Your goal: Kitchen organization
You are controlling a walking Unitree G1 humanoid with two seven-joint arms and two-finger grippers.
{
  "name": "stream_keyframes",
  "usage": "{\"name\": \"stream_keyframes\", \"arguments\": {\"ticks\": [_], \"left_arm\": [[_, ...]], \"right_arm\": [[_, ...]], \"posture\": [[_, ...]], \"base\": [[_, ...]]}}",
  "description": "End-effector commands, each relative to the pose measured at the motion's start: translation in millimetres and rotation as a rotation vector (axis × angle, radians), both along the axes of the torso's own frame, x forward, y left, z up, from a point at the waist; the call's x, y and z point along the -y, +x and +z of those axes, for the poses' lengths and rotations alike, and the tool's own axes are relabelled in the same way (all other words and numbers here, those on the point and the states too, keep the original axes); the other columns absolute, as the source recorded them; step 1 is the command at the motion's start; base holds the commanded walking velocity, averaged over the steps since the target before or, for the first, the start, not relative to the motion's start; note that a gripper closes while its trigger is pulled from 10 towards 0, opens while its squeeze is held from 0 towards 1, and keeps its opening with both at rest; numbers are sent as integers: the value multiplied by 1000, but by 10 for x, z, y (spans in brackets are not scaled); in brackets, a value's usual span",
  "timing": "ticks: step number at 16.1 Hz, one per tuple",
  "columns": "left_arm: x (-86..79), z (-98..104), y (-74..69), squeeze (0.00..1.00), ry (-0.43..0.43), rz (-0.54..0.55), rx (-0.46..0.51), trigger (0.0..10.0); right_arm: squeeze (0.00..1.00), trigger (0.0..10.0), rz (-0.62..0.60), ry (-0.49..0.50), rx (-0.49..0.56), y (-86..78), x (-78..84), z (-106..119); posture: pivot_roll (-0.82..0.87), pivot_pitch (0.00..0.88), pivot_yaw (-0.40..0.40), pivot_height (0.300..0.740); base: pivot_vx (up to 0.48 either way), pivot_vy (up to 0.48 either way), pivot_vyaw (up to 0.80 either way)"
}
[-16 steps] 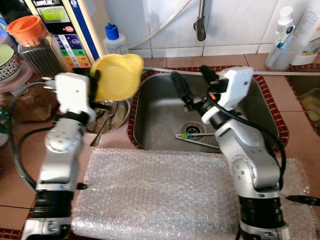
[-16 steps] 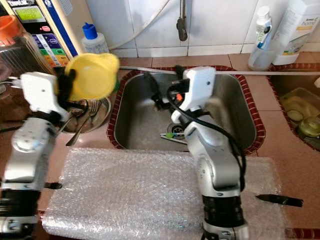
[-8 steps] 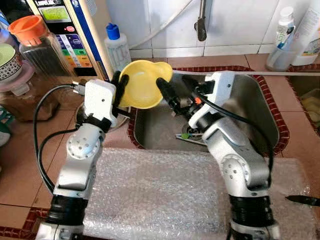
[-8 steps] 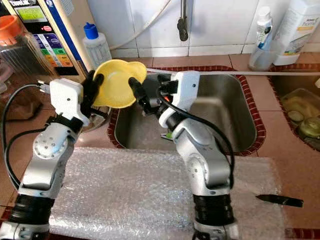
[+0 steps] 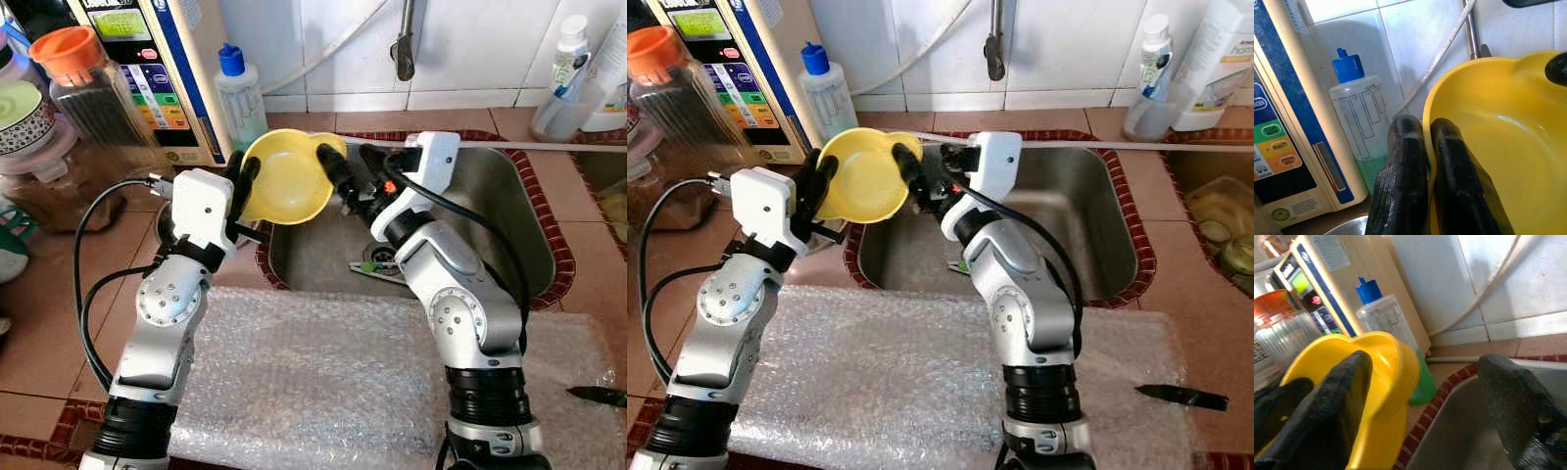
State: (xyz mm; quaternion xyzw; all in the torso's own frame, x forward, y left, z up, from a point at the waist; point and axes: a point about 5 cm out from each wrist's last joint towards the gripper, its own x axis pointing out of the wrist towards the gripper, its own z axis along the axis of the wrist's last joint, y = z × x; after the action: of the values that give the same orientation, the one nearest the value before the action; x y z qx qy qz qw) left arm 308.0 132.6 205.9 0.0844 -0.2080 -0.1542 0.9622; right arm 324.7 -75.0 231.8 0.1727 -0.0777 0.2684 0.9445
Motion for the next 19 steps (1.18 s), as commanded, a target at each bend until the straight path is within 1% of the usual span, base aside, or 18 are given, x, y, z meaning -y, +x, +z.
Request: {"name": "stream_keyframes", "arguments": {"ticks": [1, 3, 5, 8, 11, 12, 16, 18, 19], "left_arm": [[-11, 57, -25, 0, 1, -6, 35, 0], [-2, 41, -35, 0, -8, -13, 33, 0], [33, 50, -43, 0, -7, -28, 38, 0], [28, 26, -78, 0, -9, -31, 29, 0], [10, 27, -86, 0, -7, -29, 26, 0], [25, 26, -97, 0, -4, -45, 32, 0], [82, 24, -105, 0, -24, -69, 33, 0], [99, 34, -99, 0, -21, -78, 33, 0], [94, 32, -97, 0, -21, -78, 30, 0]], "right_arm": [[0, 0, 7, 20, -12, 24, -35, 14], [0, 0, 8, 17, -20, 33, -29, 9], [0, 0, -4, 27, -49, 65, 6, -38], [0, 0, -13, 29, -70, 98, 39, -80], [0, 0, -8, 28, -81, 124, 38, -104], [0, 0, 5, 21, -101, 131, 20, -141], [0, 0, 17, 10, -135, 132, -3, -206], [0, 0, 1, 18, -155, 148, 17, -248], [0, 0, -12, 13, -146, 153, 34, -244]], "posture": [[-214, 145, 89, 740], [-212, 145, 89, 740], [-206, 149, 83, 740], [-182, 145, 81, 740], [-183, 148, 84, 740], [-179, 136, 80, 740], [-192, 139, 79, 740], [-191, 150, 85, 740], [-191, 149, 90, 740]], "base": [[0, 0, 0], [0, 0, 0], [0, 0, 0], [0, 0, 0], [0, 0, 0], [0, 0, 0], [0, 0, 0], [0, 0, 0], [0, 0, 0]]}}
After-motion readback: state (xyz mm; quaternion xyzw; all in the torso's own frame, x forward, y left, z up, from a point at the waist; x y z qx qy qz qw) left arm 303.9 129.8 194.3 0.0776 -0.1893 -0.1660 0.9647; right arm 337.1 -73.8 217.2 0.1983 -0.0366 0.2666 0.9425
